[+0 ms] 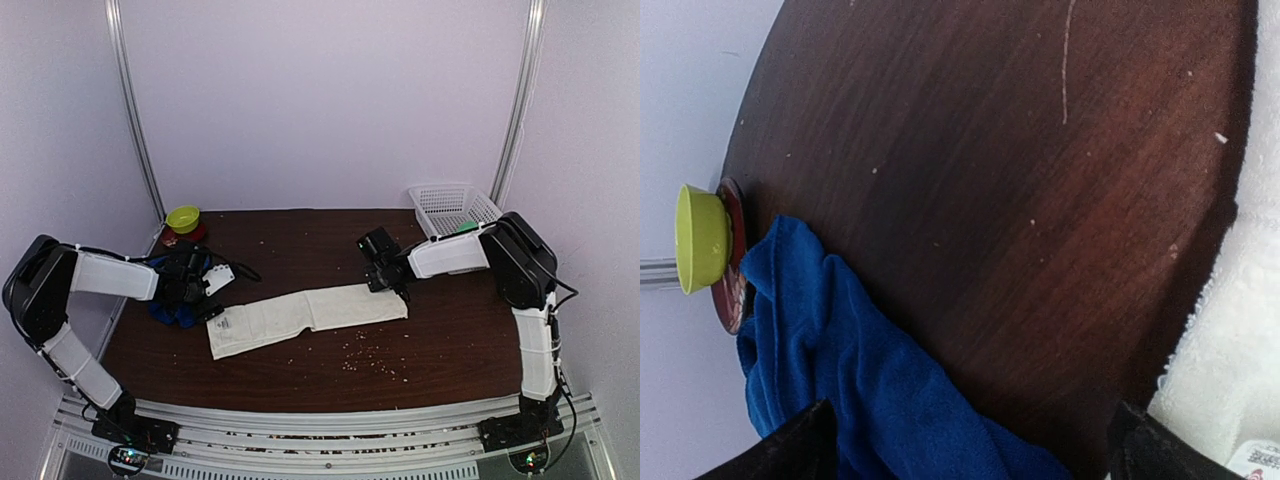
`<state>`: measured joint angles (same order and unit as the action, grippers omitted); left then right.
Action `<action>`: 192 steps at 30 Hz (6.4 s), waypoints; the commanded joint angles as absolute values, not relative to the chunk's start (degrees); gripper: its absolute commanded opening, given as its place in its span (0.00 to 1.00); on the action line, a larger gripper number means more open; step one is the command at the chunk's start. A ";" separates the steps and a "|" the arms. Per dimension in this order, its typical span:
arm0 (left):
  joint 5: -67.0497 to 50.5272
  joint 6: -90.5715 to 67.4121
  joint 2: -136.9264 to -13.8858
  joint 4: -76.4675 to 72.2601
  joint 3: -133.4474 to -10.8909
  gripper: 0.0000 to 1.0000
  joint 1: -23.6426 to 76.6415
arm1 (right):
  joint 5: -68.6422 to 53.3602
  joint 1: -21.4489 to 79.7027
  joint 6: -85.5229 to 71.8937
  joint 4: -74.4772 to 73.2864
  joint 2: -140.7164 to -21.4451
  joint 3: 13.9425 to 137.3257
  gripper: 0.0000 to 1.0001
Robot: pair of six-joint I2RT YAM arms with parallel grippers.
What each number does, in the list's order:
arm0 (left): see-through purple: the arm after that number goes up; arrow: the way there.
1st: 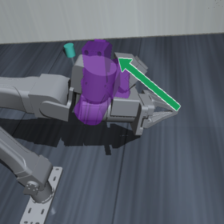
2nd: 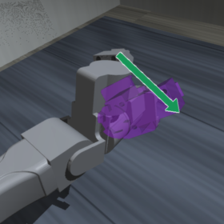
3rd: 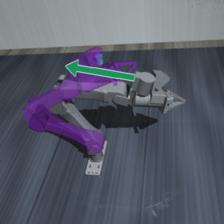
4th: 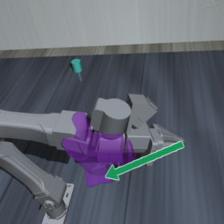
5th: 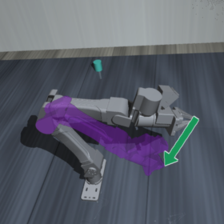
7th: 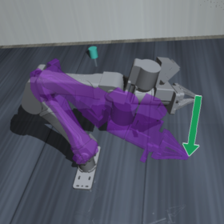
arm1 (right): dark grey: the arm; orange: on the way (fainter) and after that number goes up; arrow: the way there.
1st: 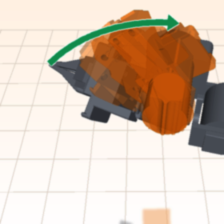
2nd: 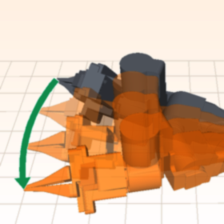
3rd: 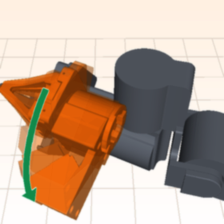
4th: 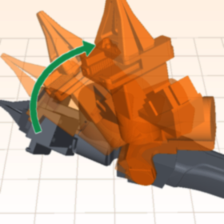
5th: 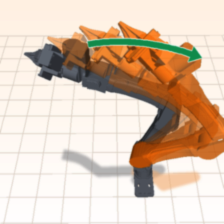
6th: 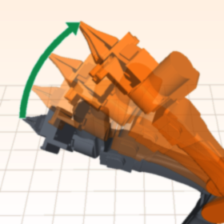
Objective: Roll the towels
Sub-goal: Smooth out the towel at the center of the board, then pick up the towel from the center of the board.
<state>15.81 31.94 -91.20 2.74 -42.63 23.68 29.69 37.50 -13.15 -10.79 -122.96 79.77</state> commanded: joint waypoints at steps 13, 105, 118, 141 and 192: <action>6.90 27.24 -84.75 12.64 -45.59 0.98 23.63 | 31.98 34.81 -10.50 -14.03 -125.02 82.69 0.86; 11.78 37.41 -89.56 14.55 -45.09 0.98 21.70 | 30.19 41.95 -11.97 -21.11 -111.78 64.55 0.97; 10.08 37.37 -90.96 13.80 -44.74 0.98 23.42 | 39.20 39.81 -10.96 -23.08 -111.60 67.19 0.96; 10.03 30.83 -89.47 6.91 -52.80 0.98 17.31 | 9.59 39.11 -19.93 -5.00 -89.54 52.47 0.90; 1.29 26.47 -81.11 10.34 -49.01 0.98 5.05 | -2.05 33.75 -36.56 13.97 -104.06 42.88 0.46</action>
